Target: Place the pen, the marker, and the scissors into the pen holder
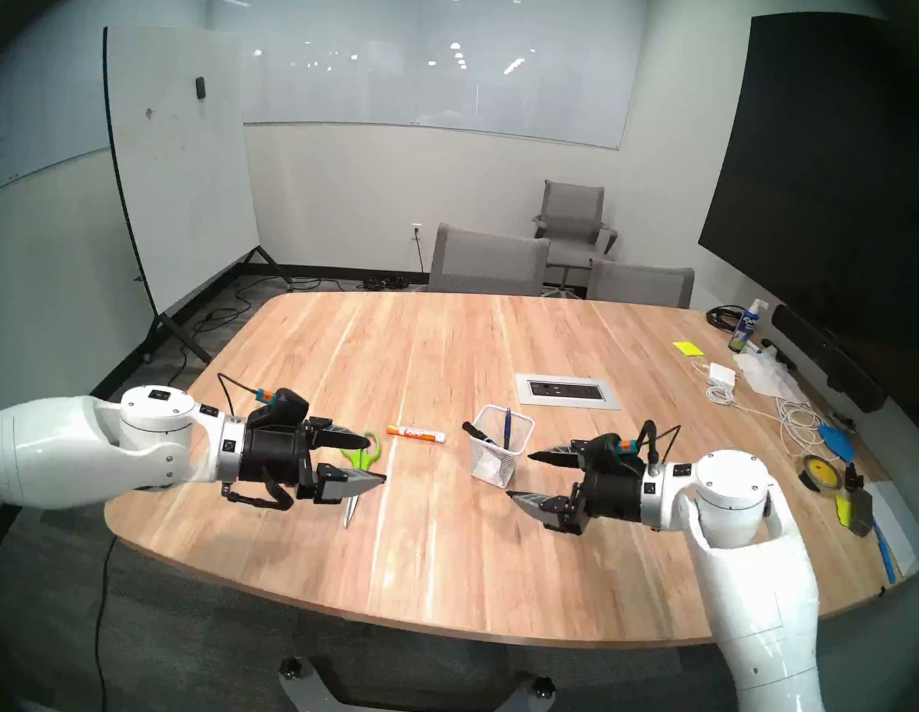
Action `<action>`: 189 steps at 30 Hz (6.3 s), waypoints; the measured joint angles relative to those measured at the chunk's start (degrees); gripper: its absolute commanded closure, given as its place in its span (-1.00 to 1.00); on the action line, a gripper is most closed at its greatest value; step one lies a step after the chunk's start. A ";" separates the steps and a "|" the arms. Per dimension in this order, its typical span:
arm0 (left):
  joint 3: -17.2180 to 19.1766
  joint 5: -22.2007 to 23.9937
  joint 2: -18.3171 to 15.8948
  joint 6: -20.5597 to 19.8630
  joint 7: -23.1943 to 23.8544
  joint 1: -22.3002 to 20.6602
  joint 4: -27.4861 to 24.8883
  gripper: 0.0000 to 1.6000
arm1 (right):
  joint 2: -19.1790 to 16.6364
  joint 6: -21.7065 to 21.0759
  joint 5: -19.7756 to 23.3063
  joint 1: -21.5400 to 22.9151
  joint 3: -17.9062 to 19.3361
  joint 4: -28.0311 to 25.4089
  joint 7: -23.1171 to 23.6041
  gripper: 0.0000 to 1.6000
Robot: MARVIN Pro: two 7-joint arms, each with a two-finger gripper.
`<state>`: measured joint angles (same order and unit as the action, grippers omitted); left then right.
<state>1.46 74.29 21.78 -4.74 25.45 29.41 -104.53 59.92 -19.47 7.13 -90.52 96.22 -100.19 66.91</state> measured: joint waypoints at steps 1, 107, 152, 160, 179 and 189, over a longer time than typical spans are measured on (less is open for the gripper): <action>0.03 0.10 0.22 -0.59 -0.39 -0.10 0.10 -1.00 | 0.00 0.00 0.00 0.00 0.00 0.00 0.00 -1.00; -0.05 8.42 19.09 -28.96 -9.48 -4.46 26.81 -1.00 | 0.16 -0.01 -0.18 0.03 0.11 -0.01 0.20 -1.00; -0.34 5.91 22.95 -32.68 -7.81 -6.39 35.44 -1.00 | 0.22 -0.02 -0.27 0.05 0.16 -0.02 0.29 -1.00; -0.13 5.79 23.04 -34.68 -8.42 -7.32 35.44 -1.00 | 0.24 -0.02 -0.29 0.05 0.17 -0.02 0.31 -1.00; -0.61 3.27 24.44 -39.02 -7.24 -9.18 39.88 -1.00 | 0.27 -0.02 -0.33 0.05 0.20 -0.01 0.33 -1.00; -1.28 0.94 27.59 -40.91 -6.17 -9.89 44.39 -1.00 | 0.29 -0.02 -0.36 0.05 0.21 -0.01 0.36 -1.00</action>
<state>0.17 75.23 49.37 -45.64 19.29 19.52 -60.14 60.21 -19.49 6.78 -90.47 96.43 -100.20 67.27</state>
